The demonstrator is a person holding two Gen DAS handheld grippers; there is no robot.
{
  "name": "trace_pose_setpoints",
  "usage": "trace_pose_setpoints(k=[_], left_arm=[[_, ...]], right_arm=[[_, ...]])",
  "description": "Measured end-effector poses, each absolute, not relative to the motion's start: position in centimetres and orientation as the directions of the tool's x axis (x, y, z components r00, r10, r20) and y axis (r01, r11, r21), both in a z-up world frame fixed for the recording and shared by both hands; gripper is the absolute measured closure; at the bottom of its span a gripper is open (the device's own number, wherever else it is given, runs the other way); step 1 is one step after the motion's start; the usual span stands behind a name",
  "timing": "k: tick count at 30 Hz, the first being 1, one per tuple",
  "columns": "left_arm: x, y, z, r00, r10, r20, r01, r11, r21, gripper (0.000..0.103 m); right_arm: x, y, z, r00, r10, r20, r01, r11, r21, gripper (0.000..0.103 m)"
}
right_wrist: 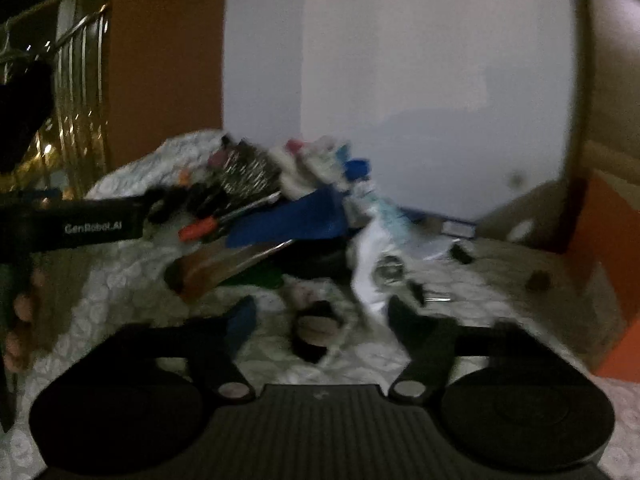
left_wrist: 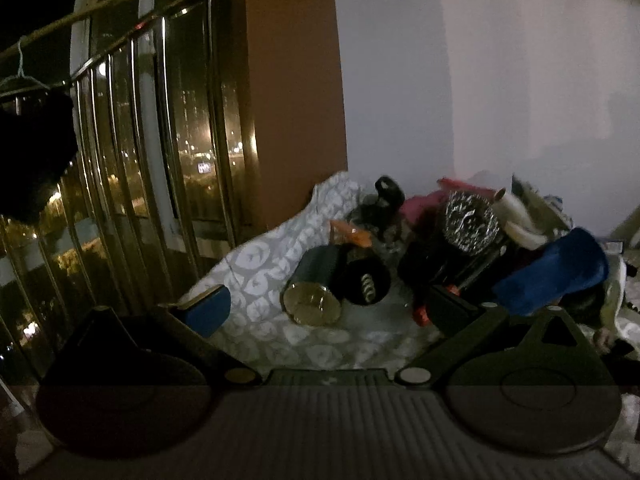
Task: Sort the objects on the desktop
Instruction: 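Grasp the small plush figure with the right tool while the left tool reaches toward the orange packet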
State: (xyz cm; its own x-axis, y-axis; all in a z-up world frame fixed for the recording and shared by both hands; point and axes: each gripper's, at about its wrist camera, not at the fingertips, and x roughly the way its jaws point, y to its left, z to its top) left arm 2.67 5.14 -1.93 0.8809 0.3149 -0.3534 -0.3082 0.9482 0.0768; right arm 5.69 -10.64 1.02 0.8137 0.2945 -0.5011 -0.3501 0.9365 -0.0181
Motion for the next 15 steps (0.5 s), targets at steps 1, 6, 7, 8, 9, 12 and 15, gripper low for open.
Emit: trace_pose_setpoints(k=[1,6,7,8,9,12,15], left_arm=[[2.8,5.2,-2.1,0.880,0.306,-0.363,-0.300,0.951,0.074,0.000],[2.9,4.7,-2.5,0.888,0.252,-0.385,-0.247,0.967,0.065,0.000],[2.8,4.7,-2.5,0.891,0.243,-0.384,-0.237,0.969,0.064,0.000],[2.8,4.6,-2.5,0.891,0.237,-0.387,-0.231,0.971,0.063,0.000],[2.8,4.5,-2.5,0.891,0.230,-0.390,-0.224,0.973,0.062,0.000],[2.9,4.3,-2.5,0.892,0.199,-0.406,-0.195,0.979,0.053,0.000],[2.9,3.8,-2.4,0.899,0.115,-0.422,-0.116,0.993,0.023,0.000]], right_arm=[[6.0,-10.5,0.8,0.809,0.292,-0.511,-0.347,0.938,-0.014,0.060],[7.1,-10.4,0.4,0.791,0.284,-0.542,-0.331,0.943,0.011,0.059],[7.2,-10.4,0.3,0.786,0.285,-0.549,-0.331,0.943,0.016,0.059],[7.5,-10.5,0.2,0.780,0.280,-0.560,-0.325,0.946,0.021,0.059],[7.6,-10.6,0.2,0.774,0.281,-0.567,-0.321,0.946,0.030,0.073],[7.8,-10.8,-0.1,0.769,0.291,-0.569,-0.326,0.944,0.043,0.083],[7.6,-11.2,0.0,0.768,0.296,-0.568,-0.327,0.944,0.049,0.084]])
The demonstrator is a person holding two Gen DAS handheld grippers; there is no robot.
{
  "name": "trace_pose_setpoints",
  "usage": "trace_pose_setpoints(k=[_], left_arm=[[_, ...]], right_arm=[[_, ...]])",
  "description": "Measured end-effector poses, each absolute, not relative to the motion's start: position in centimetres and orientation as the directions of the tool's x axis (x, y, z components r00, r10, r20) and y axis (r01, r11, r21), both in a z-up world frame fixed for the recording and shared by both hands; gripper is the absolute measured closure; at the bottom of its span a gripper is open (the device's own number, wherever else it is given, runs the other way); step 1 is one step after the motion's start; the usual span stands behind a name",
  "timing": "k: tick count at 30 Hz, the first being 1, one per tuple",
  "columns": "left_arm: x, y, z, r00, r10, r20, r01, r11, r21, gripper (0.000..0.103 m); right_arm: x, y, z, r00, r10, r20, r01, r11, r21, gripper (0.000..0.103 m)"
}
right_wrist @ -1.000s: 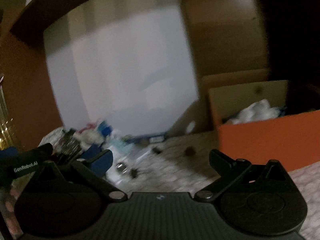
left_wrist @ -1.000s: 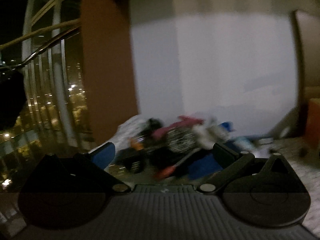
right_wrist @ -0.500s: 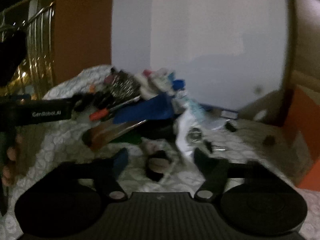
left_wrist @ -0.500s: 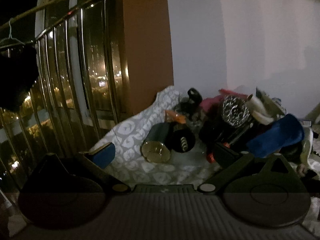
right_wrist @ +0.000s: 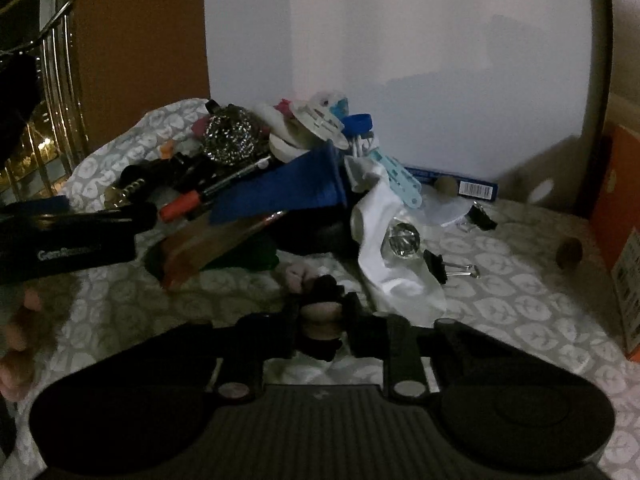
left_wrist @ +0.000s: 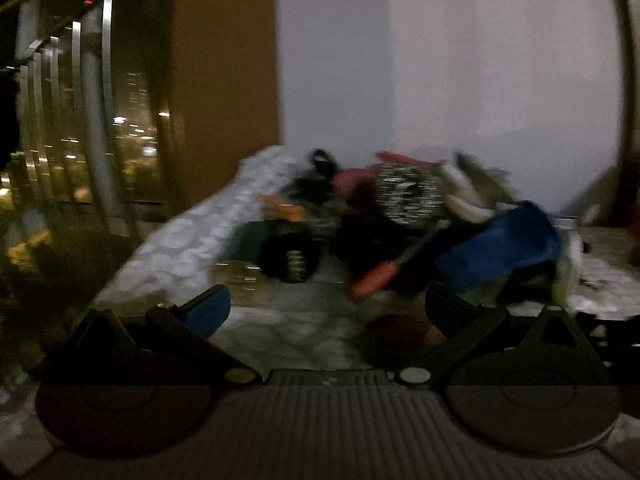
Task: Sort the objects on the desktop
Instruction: 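Grasp the small plush figure with the right tool while the left tool reaches toward the orange packet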
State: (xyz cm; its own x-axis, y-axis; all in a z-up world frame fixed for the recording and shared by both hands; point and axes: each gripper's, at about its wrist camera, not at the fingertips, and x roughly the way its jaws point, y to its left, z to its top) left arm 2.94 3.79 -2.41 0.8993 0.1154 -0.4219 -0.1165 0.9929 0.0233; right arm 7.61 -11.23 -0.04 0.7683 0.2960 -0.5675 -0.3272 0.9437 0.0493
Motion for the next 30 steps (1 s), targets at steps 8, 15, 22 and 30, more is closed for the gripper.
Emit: trace_pose_setpoints(k=[8,15,22,30], left_arm=[[5.2,1.6,-3.0,0.861,-0.098,-0.499,0.105,0.994,-0.014,0.024],[6.2,1.1,-3.7,0.829,-0.121,-0.547,0.126,0.992,-0.029,0.039],[6.0,1.2,-3.6,0.832,-0.126,-0.540,0.140,0.990,-0.016,0.066],[3.2,1.3,-1.8,0.883,-0.105,-0.457,0.126,0.992,0.015,0.067]], right_arm=[[7.1,-12.7,-0.1,0.768,0.293,-0.570,-0.314,0.947,0.063,0.084],[6.9,-13.2,-0.1,0.768,0.298,-0.567,-0.306,0.948,0.084,0.083],[6.4,-13.9,0.2,0.786,0.289,-0.547,-0.288,0.953,0.091,0.084],[5.0,-15.6,0.9,0.808,0.273,-0.522,-0.257,0.961,0.105,0.084]])
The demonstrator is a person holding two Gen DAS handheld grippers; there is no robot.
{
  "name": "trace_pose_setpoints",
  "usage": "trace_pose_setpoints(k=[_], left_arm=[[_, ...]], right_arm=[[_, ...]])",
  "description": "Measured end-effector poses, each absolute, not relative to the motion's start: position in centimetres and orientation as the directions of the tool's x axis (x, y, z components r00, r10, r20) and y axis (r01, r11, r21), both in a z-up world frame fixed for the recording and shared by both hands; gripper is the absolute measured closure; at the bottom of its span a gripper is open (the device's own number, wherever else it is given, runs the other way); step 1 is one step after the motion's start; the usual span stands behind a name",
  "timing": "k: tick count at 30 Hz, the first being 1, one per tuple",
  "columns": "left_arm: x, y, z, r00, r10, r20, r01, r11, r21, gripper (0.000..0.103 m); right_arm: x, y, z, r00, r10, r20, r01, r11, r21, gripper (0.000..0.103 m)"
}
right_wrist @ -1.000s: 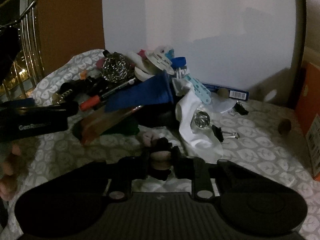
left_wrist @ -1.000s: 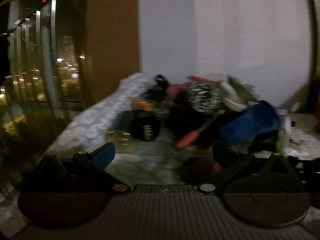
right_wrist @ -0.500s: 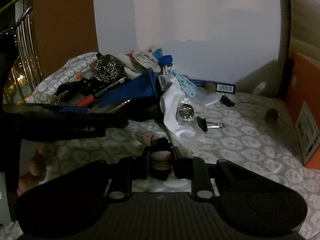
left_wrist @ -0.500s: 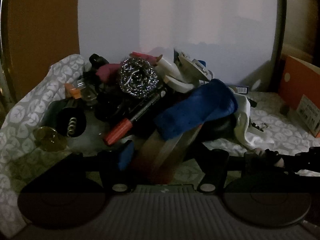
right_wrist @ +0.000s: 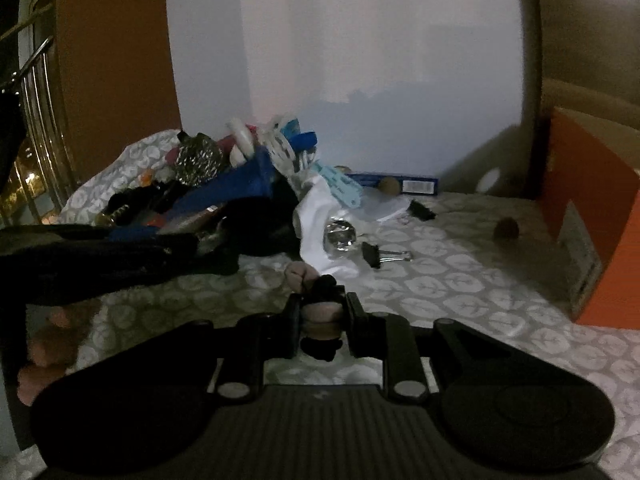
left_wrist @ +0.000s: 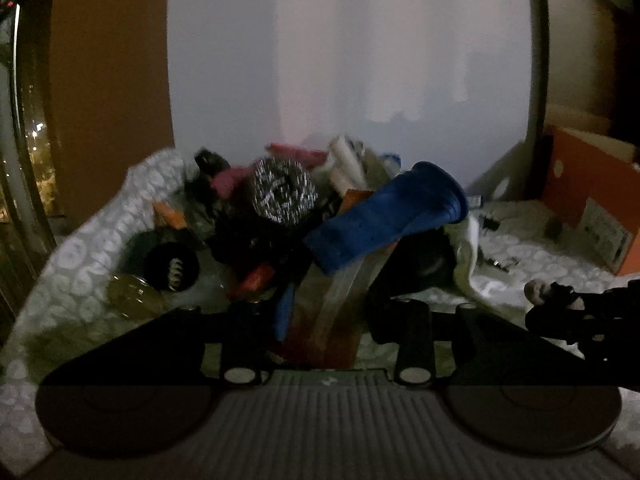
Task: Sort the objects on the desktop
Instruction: 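Grasp the small plush figure with the right tool while the left tool reaches toward the orange packet, then grasp the orange-and-clear packet with the left tool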
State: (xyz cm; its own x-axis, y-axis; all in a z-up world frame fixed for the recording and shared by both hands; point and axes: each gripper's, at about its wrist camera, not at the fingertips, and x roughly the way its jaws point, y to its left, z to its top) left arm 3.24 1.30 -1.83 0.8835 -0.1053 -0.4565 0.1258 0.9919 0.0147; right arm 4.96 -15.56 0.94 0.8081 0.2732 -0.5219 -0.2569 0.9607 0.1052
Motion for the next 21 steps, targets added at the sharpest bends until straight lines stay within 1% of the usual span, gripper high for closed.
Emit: trace_pose_setpoints(k=[5,7,8,9,10,12,13,14,15,16,18,19,21], left_arm=[[2.4,0.9,-0.8,0.898,-0.075,-0.434,0.106,0.993,0.047,0.067],[3.1,0.2,-1.2,0.875,-0.024,-0.483,0.085,0.991,0.105,0.067],[3.2,-0.2,-1.6,0.871,0.001,-0.492,0.077,0.987,0.138,0.066],[3.1,-0.8,-1.9,0.875,0.043,-0.483,0.059,0.979,0.194,0.067],[2.6,-1.2,-1.9,0.888,0.068,-0.455,0.048,0.970,0.238,0.067],[2.1,-1.7,-1.6,0.897,0.071,-0.436,0.051,0.964,0.263,0.066],[2.6,-2.0,-2.2,0.893,0.116,-0.434,0.028,0.950,0.311,0.066],[3.7,-1.7,-2.9,0.873,0.166,-0.459,-0.003,0.942,0.336,0.066],[4.7,-1.1,-3.5,0.848,0.202,-0.489,-0.034,0.943,0.331,0.067],[4.7,-0.9,-3.6,0.846,0.229,-0.482,-0.061,0.939,0.339,0.067],[2.5,-2.0,-2.7,0.895,0.145,-0.421,0.004,0.943,0.333,0.066],[1.9,-2.5,-2.5,0.904,0.137,-0.405,0.011,0.939,0.343,0.066],[2.6,-2.3,-2.4,0.897,0.145,-0.418,-0.010,0.951,0.310,0.066]], right_arm=[[4.0,-16.1,1.6,0.825,0.269,-0.497,-0.249,0.962,0.108,0.083],[3.6,-16.3,1.9,0.829,0.270,-0.490,-0.247,0.962,0.113,0.083],[3.4,-16.4,2.0,0.832,0.270,-0.485,-0.246,0.963,0.114,0.084],[3.2,-16.5,2.1,0.833,0.272,-0.482,-0.248,0.962,0.115,0.083],[2.9,-16.5,2.2,0.835,0.274,-0.477,-0.249,0.961,0.116,0.084],[2.4,-16.7,2.5,0.841,0.275,-0.466,-0.249,0.961,0.117,0.084],[2.3,-16.7,2.5,0.842,0.274,-0.464,-0.248,0.962,0.118,0.084],[2.3,-16.8,2.6,0.842,0.274,-0.464,-0.247,0.962,0.119,0.083],[2.3,-16.8,2.6,0.842,0.276,-0.464,-0.248,0.961,0.121,0.083],[2.2,-16.8,2.7,0.843,0.278,-0.461,-0.250,0.960,0.122,0.083],[2.0,-16.8,2.9,0.847,0.280,-0.452,-0.254,0.960,0.118,0.084],[2.0,-16.8,2.8,0.847,0.280,-0.452,-0.254,0.960,0.120,0.084],[2.3,-16.9,2.7,0.846,0.279,-0.454,-0.252,0.960,0.120,0.083]])
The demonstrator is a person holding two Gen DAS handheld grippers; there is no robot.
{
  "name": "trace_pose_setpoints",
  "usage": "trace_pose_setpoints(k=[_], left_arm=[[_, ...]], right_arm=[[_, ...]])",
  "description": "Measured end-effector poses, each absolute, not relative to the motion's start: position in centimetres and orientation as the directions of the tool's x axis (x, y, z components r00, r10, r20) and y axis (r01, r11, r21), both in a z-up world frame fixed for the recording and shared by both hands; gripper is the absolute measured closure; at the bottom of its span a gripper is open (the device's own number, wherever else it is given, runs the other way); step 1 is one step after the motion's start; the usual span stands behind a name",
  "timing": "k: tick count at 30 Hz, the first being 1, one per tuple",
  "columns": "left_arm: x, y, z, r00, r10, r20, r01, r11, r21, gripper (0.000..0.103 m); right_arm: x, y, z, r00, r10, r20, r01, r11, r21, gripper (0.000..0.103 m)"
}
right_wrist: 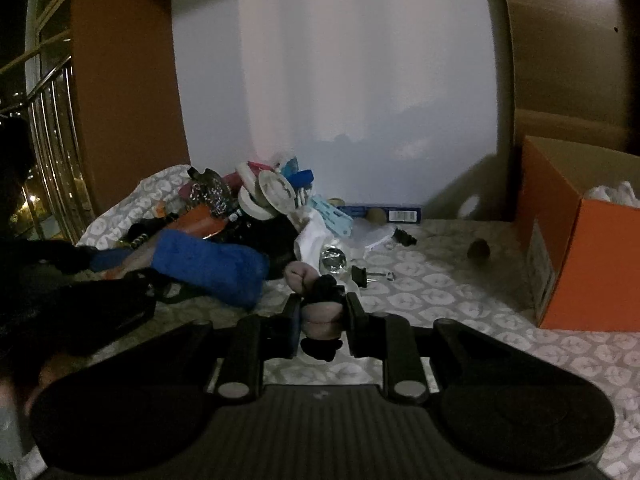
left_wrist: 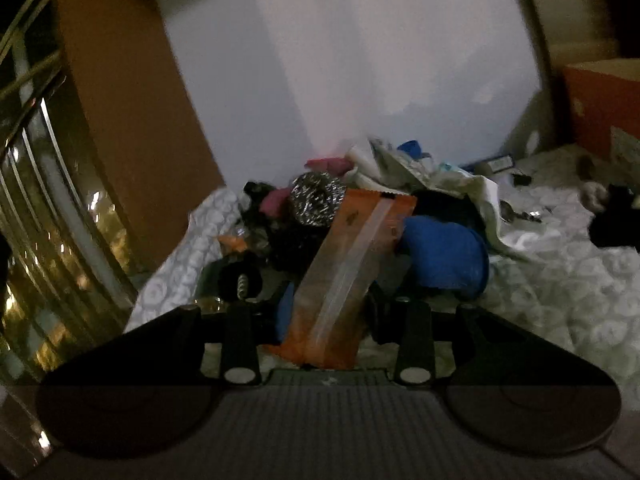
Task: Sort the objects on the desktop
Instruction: 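Grasp the orange-and-clear packet with the left tool, then carry the packet and plush figure with both tools into the orange box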
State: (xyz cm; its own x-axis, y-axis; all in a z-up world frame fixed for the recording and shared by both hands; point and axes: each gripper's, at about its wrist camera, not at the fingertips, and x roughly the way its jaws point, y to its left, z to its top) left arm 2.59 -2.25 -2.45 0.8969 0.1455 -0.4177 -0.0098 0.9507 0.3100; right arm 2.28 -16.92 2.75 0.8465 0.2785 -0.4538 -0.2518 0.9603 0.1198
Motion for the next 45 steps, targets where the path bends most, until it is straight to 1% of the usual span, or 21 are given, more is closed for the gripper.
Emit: trace_pose_setpoints(k=[2,5,9,15,20,24,34,40,45], left_arm=[[3.3,-1.6,-2.3,0.887,0.153,-0.436,-0.039,0.965,0.260,0.066],[3.1,-0.9,-1.8,0.895,0.159,-0.417,-0.070,0.973,0.221,0.066],[2.0,-1.9,-0.4,0.913,0.110,-0.393,-0.039,0.982,0.184,0.066],[1.8,-4.6,1.9,0.930,0.049,-0.364,0.007,0.988,0.152,0.066],[1.8,-6.7,3.2,0.940,0.023,-0.340,0.032,0.987,0.155,0.066],[1.7,-9.5,4.0,0.946,-0.022,-0.323,0.081,0.983,0.168,0.066],[2.8,-16.3,5.9,0.932,-0.166,-0.321,0.213,0.970,0.116,0.066],[3.4,-20.5,6.6,0.922,-0.225,-0.314,0.272,0.956,0.112,0.066],[4.2,-23.1,6.8,0.917,-0.245,-0.314,0.290,0.951,0.104,0.066]], right_arm=[[2.3,-17.0,2.8,0.849,0.276,-0.451,-0.248,0.961,0.122,0.083],[2.0,-17.3,3.0,0.853,0.271,-0.445,-0.244,0.962,0.119,0.083],[1.9,-17.8,4.0,0.867,0.268,-0.419,-0.242,0.963,0.114,0.083],[1.2,-20.2,6.7,0.909,0.236,-0.345,-0.216,0.972,0.095,0.083],[0.3,-23.9,8.1,0.935,0.179,-0.305,-0.162,0.983,0.082,0.083],[-0.4,-27.1,8.9,0.951,0.136,-0.277,-0.118,0.990,0.078,0.083],[-1.9,-34.9,10.4,0.976,0.011,-0.218,0.012,0.994,0.107,0.083],[-1.5,-39.1,10.5,0.977,-0.046,-0.208,0.074,0.988,0.132,0.083],[-0.9,-41.2,10.6,0.974,-0.077,-0.211,0.105,0.986,0.128,0.083]])
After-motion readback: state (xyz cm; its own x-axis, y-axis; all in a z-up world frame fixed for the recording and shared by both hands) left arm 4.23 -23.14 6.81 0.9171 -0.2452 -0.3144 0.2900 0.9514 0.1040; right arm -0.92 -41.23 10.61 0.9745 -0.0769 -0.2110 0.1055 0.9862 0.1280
